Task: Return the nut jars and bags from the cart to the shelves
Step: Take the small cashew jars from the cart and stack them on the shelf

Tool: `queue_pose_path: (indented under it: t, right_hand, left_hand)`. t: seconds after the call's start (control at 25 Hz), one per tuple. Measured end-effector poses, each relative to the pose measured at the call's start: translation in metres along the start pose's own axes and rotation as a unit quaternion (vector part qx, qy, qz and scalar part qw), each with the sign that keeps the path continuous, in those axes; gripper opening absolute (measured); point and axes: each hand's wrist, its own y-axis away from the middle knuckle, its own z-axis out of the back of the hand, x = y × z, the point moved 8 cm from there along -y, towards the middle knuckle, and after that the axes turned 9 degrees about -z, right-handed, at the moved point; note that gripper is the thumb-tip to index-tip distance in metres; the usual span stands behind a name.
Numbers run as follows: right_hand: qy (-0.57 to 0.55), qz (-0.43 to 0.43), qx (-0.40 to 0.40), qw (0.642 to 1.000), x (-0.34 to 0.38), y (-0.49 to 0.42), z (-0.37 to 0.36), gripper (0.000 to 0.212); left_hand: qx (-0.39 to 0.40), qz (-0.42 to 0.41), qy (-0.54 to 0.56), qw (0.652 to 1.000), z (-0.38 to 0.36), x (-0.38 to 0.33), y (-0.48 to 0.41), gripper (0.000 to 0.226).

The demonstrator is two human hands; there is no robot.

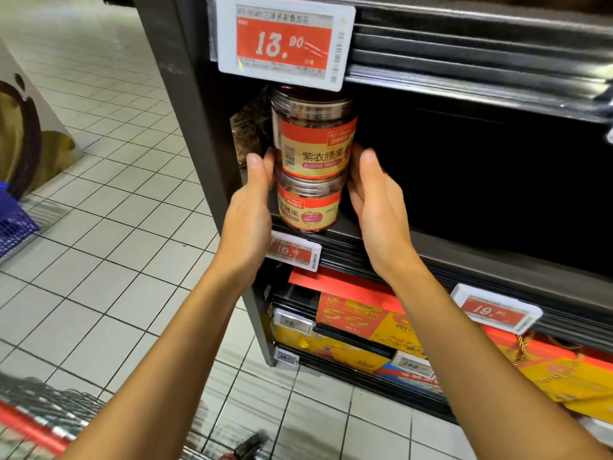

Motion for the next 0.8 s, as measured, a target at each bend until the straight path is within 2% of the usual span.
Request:
queue_pose_path:
  t: [0.12, 0.24, 0.32, 0.44, 0.6, 0.68, 0.8]
  right_hand:
    - [-0.003, 0.027, -0.017, 0.999, -0.005, 0.006, -0.002, 0.022]
    - [-0.010, 0.023, -0.026, 0.999, -0.006, 0.004, -0.002, 0.021]
    - [0.008, 0.029, -0.052, 0.998, -0.004, 0.006, 0.001, 0.021]
    - [0.034, 0.052, -0.081, 0.995, 0.001, 0.014, 0.002, 0.025]
    - [-0.026, 0.050, -0.106, 0.993, 0.001, 0.020, 0.003, 0.017]
    - [-0.039, 0.045, -0.091, 0.994, 0.003, 0.020, 0.005, 0.019]
    - [-0.018, 0.022, -0.048, 0.998, 0.004, 0.016, 0.002, 0.031]
  left_hand:
    - [-0.003, 0.009, 0.012, 1.000, -0.003, -0.001, -0.003, 0.053]
    - [-0.044, -0.006, 0.018, 0.999, 0.009, -0.003, -0.002, 0.043]
    - [-0.062, -0.017, 0.013, 0.998, 0.015, -0.004, 0.001, 0.043]
    - [-0.050, -0.015, 0.014, 0.999, 0.007, -0.006, 0.001, 0.039]
    - [-0.071, 0.000, -0.009, 0.997, 0.003, -0.011, -0.006, 0.046]
    - [-0.081, -0.012, -0.009, 0.997, 0.007, -0.009, -0.005, 0.043]
    - [-0.076, -0.055, -0.005, 0.996, 0.006, -0.013, -0.001, 0.053]
